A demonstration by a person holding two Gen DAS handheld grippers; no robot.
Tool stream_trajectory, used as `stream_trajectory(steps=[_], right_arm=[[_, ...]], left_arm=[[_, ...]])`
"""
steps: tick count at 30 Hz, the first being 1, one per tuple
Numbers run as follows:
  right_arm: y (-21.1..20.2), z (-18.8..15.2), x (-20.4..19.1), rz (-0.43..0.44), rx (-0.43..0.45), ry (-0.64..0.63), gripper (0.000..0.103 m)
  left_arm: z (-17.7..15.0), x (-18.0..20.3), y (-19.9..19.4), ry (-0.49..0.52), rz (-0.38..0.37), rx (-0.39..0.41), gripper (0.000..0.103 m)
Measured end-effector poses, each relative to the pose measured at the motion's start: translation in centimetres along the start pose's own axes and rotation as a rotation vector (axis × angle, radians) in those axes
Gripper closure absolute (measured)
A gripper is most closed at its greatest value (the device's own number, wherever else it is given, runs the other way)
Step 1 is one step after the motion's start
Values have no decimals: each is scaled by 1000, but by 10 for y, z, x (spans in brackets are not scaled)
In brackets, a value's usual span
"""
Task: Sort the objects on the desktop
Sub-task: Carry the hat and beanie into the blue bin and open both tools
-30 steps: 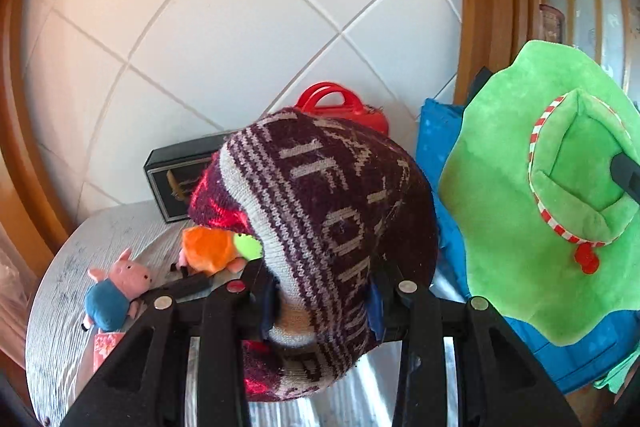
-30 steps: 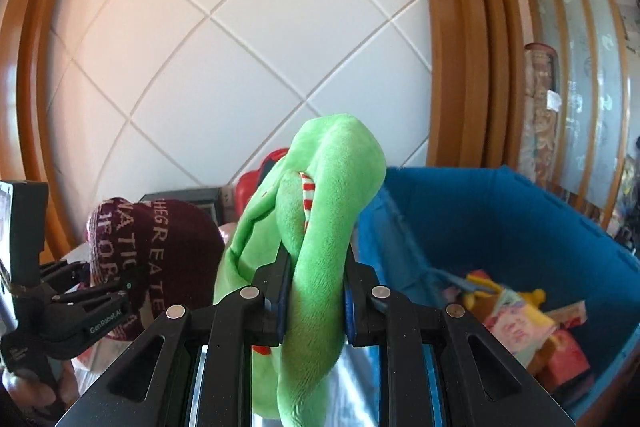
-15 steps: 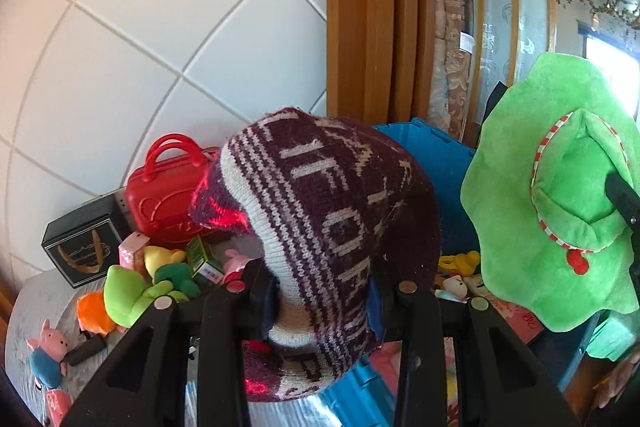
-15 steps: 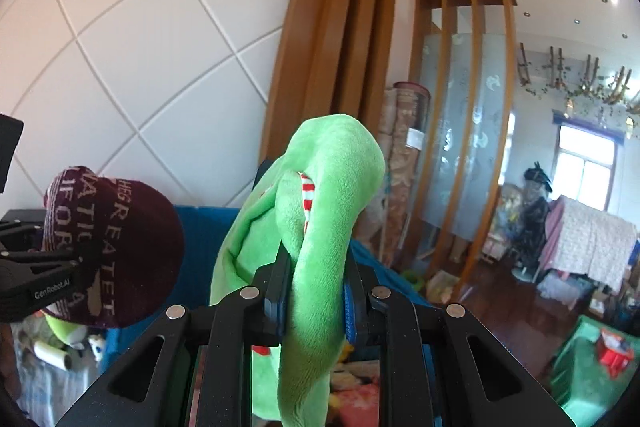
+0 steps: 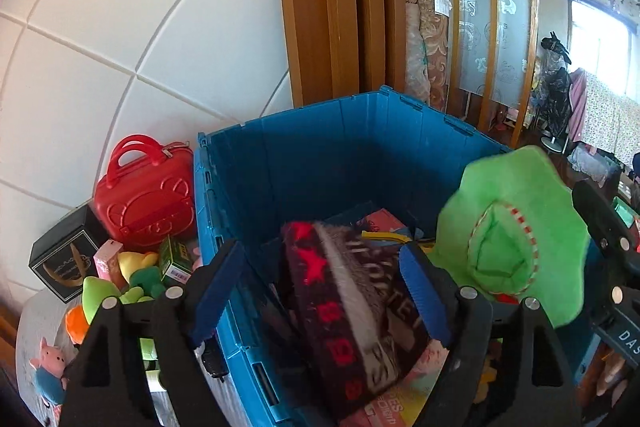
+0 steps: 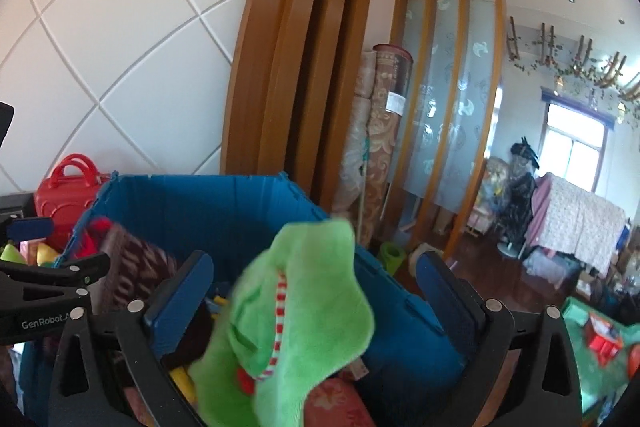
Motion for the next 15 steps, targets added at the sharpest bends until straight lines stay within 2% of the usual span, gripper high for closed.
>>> stream_trajectory(steps=[8,11,15], right_arm=[[-30,-2,-13,56,15,32,0],[-44,-4,-29,89,23,38,0],[-63,-4,-55,142,42,40,0]], left_arm=[[-17,-32,-22,-13,-2,21,22],[-25,-53,-33,-35,-11,30,22],[-40,-86,-51,-56,25,48,22]])
Point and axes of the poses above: each gripper's, at about its wrist camera, not at the fingertips, and y roughly the way its jaws point, x to its right, z to its top, the point moved 9 cm from there along y, roughly the way its jaws point, and after that the axes turned 14 degrees about z, right-handed, at the moved point
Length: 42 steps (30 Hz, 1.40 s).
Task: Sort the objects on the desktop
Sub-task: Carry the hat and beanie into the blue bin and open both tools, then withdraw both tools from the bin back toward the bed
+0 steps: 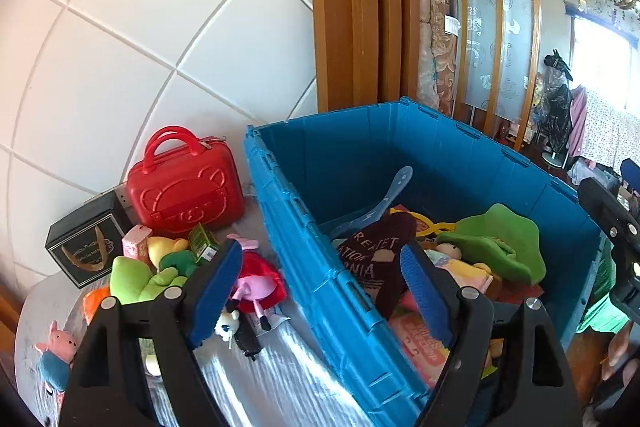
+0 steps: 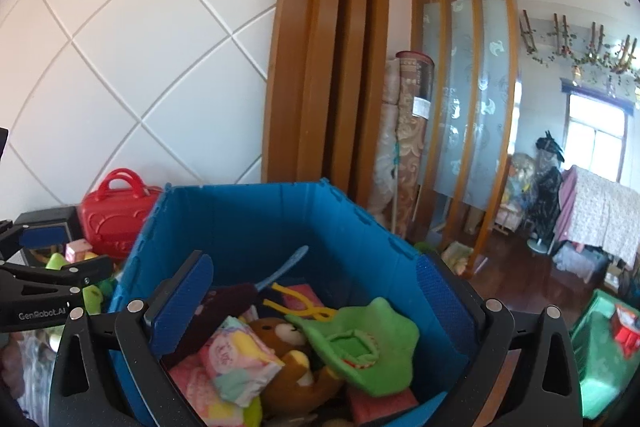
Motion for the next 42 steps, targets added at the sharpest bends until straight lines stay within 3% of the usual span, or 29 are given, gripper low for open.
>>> stream_trajectory(steps=[10,21,33,42], right_arm=[[-14,-6,-100,175,-9,-24,0],[13,-31,-226,386,-90,-104,0],[70,-100,-307,498,-294,-132,0],[129,-178,-351,550,-496,-136,0]], left_arm=[[-59,-129,-17,-90,155,-26,22],[-163,-272,-3,-212,326,-205,22],[-264,-360,18,-348,417,-379,22],[-317,-374,64,-414,401,-516,22]])
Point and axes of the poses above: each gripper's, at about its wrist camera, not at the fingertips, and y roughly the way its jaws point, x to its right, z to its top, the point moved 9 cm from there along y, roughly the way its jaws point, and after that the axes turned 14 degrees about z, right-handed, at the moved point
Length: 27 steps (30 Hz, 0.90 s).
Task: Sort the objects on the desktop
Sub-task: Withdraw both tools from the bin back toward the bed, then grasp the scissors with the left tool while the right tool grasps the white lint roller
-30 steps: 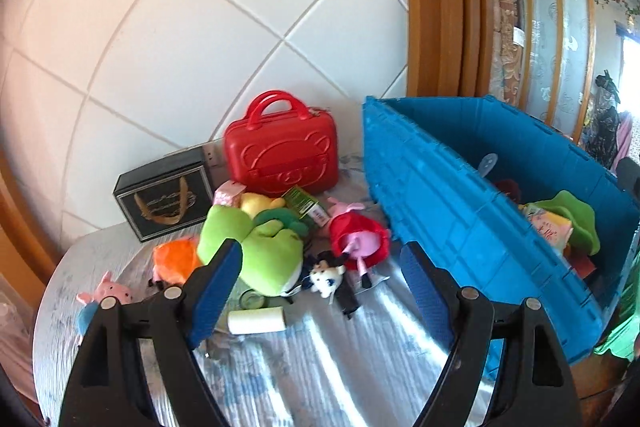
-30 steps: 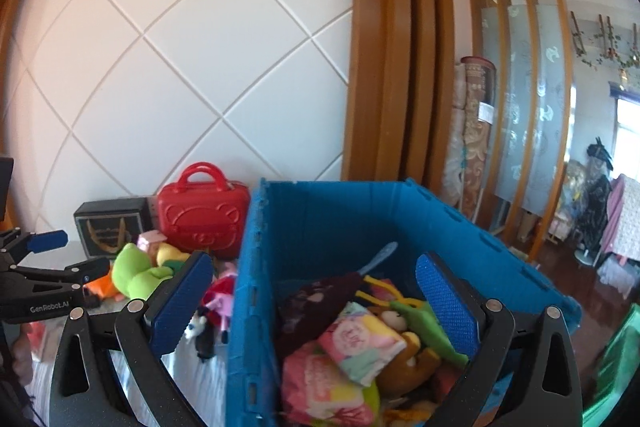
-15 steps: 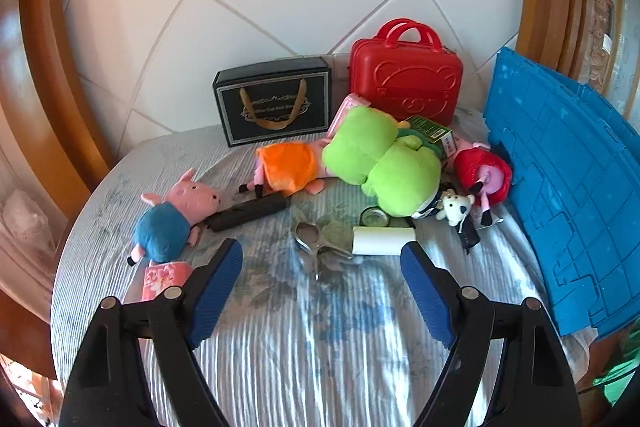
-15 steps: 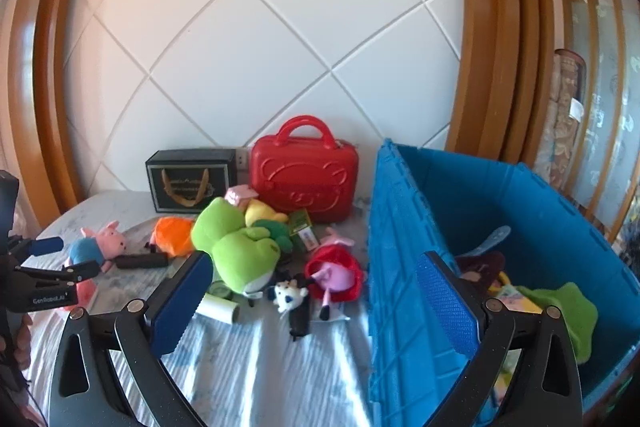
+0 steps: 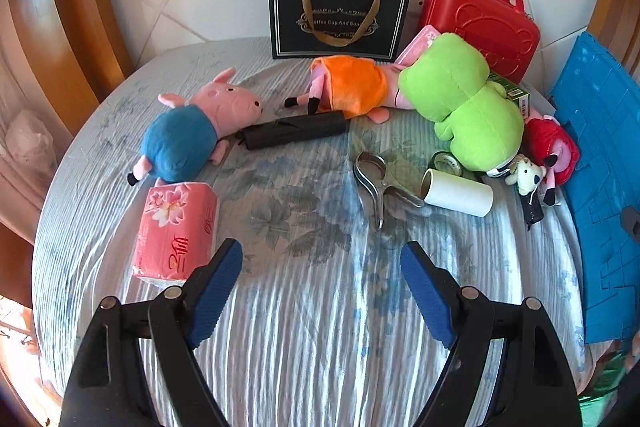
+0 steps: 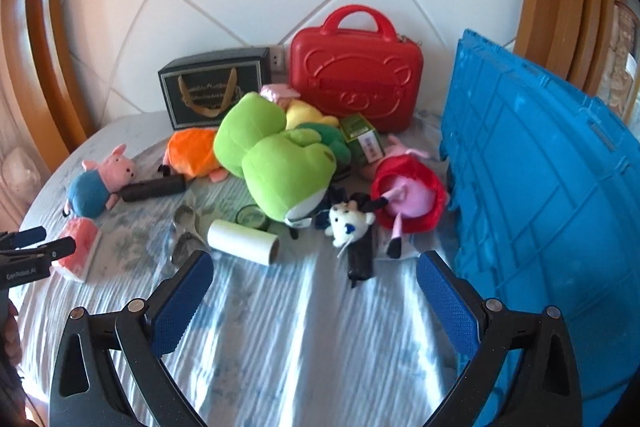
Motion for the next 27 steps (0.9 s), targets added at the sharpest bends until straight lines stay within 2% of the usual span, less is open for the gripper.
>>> stream_trajectory(steps=[7,17,19,20,22,24,27], right_arm=[[66,-16,-1,39,-125,5,0],[160,-24,9,71,-274,36,0],[174,-25,9,78,-297,41,0],[181,-26,8,81,-307,41,0],[193,-27,4,95,-322,41,0],[203,-28,-2,113,-337,35,0],[216,-32,-14,141,-363,20,0]], left_arm=[[1,35,56,55,-3,-94,22],[20,105,160,188,-13,-195,22],[21,112,171,209,-14,-194,41],[22,112,172,206,-30,-187,44],[22,106,171,212,-36,-184,63],[17,94,169,215,-32,-197,73],[7,63,167,201,25,-192,73]])
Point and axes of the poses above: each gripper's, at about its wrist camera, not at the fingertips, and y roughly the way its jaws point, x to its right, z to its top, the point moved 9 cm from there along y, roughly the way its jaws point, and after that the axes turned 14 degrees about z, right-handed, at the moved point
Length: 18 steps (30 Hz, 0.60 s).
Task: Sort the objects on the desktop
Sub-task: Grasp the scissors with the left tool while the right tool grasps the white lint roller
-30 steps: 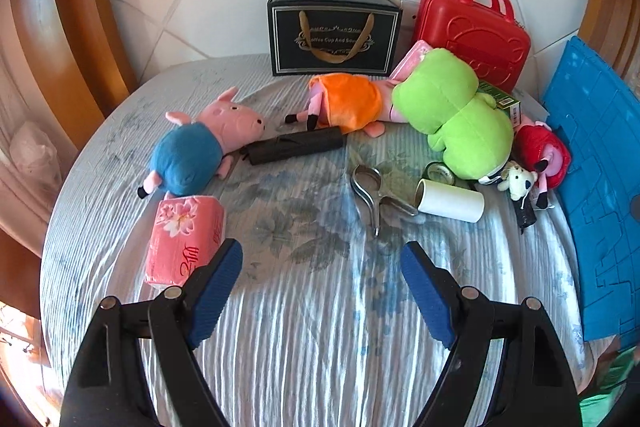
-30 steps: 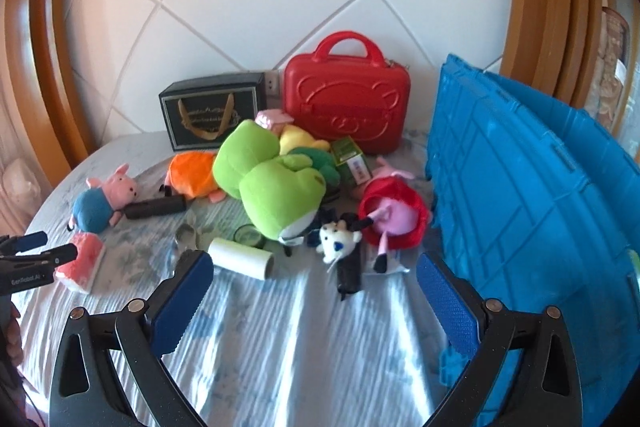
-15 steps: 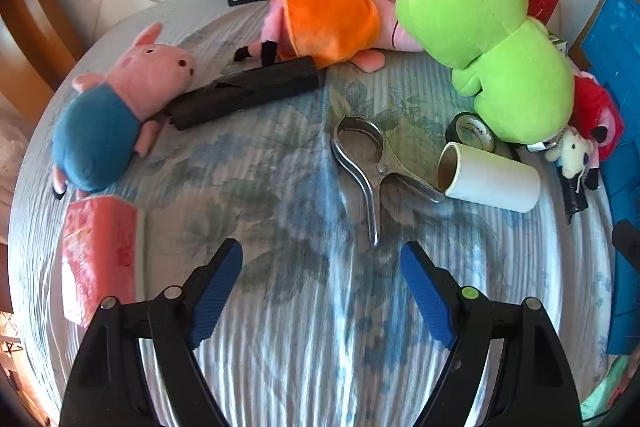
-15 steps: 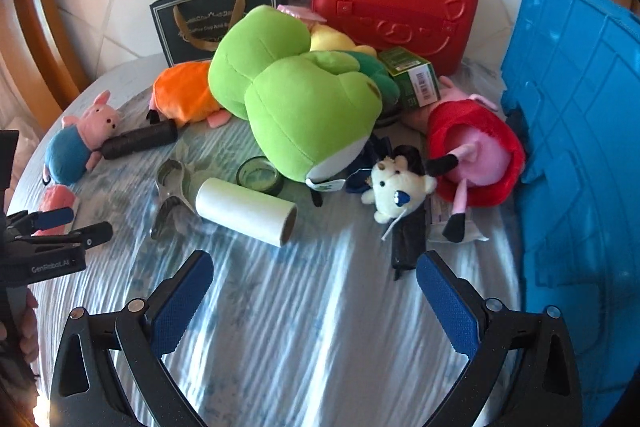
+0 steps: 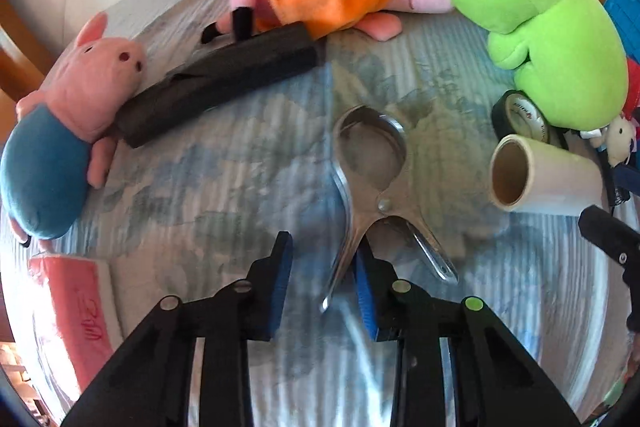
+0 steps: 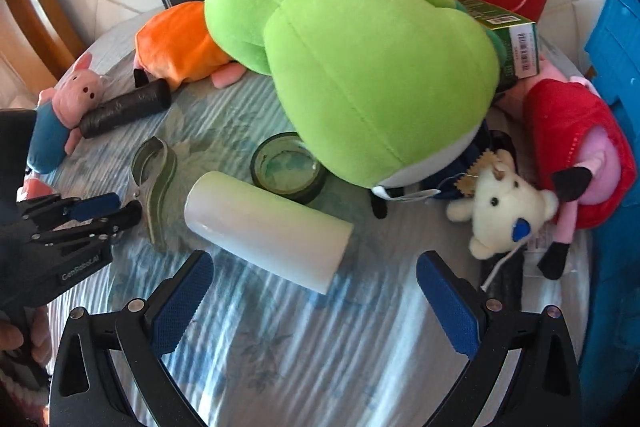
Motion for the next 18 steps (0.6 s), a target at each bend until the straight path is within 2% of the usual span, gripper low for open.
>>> stream_trajectory(steps=[2,4,6,9,11,12,13,15,18], right_arm=[[8,-1,-7,14,-14,-7,0],[11,-3,-13,29,-24,-14,0],[12,-4,-17,30,-25,-21,0],[9,-7,-18,22,-26,-20,0],[5,-8,-15,14,-22,-12,0],[2,-9,-13,11,-18,-7,0],[0,-9,-11,8,-14,-2,0],[-4,-9,-6,-1,-6,11,0],[-6,-8,0,-9,0,21,0]], left_arm=[[-11,-20,1,-4,55,-9,73],[-21,-35,1,-8,76,-24,73],[-27,-43,-4,-31,49,-40,73],[-22,-40,-22,-60,-4,-13,71],[-12,-29,-36,-44,-30,31,52],[-7,-21,-41,-29,-39,53,35],[-1,-12,-44,-11,-44,77,24],[11,2,-42,30,-47,97,23],[32,23,-25,65,-16,60,23]])
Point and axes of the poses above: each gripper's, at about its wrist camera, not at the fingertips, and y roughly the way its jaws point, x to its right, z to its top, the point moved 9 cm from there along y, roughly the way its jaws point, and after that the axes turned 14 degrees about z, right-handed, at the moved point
